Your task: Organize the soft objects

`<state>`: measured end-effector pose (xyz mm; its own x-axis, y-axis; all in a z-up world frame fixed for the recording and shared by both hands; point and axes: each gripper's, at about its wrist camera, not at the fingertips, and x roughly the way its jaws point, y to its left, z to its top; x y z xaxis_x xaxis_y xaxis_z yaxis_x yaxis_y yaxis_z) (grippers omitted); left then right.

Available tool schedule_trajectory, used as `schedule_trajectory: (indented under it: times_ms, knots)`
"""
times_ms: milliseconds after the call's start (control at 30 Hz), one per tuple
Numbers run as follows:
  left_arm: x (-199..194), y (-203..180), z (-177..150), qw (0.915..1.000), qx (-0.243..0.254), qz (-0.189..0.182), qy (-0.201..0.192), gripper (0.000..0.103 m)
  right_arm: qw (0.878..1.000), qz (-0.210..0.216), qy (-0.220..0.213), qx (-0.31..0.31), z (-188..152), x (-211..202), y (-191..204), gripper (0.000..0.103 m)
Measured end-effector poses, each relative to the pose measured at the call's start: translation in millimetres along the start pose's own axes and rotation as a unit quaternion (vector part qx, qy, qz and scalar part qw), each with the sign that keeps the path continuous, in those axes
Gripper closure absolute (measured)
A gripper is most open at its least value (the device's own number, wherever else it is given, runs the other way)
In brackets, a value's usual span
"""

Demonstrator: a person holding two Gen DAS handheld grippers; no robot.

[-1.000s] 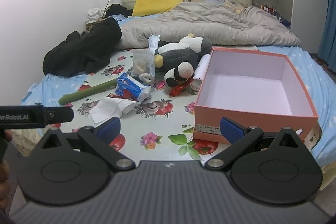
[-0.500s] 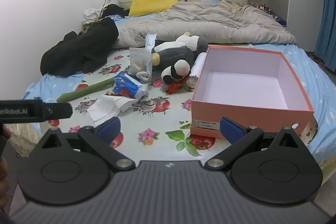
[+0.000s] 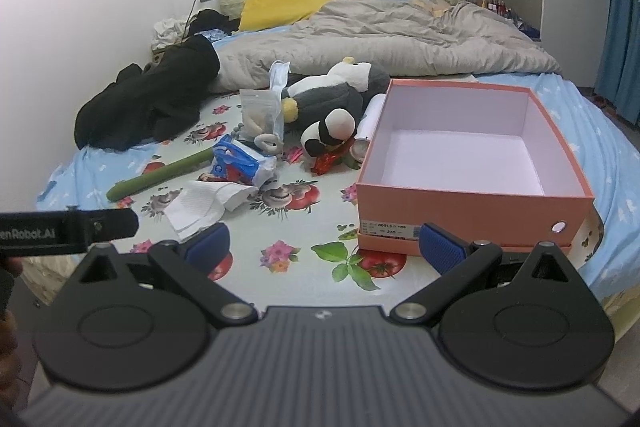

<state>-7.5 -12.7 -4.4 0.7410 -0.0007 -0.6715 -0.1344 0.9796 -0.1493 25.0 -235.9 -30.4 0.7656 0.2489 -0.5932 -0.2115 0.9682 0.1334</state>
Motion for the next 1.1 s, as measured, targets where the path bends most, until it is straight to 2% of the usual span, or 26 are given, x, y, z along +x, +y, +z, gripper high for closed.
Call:
schedule_trajectory:
  times_ms: [567, 667, 1100]
  knots:
    - [19.2, 4.7, -1.0, 0.9993, -0.024, -0.011, 0.024, 0.0, 0.999, 0.035, -0.001, 0.033, 4.0, 4.4, -10.2, 0.0]
    - [24.7, 7.1, -0.1, 0.999, -0.03, -0.012, 0.03, 0.0, 0.999, 0.036, 0.0, 0.034, 4.9, 7.5, -10.5, 0.003]
    - [60.6, 25.2, 8.2, 0.997, -0.049, -0.011, 0.058, 0.0, 0.999, 0.027, -0.002, 0.021, 21.9, 33.9, -10.8, 0.003]
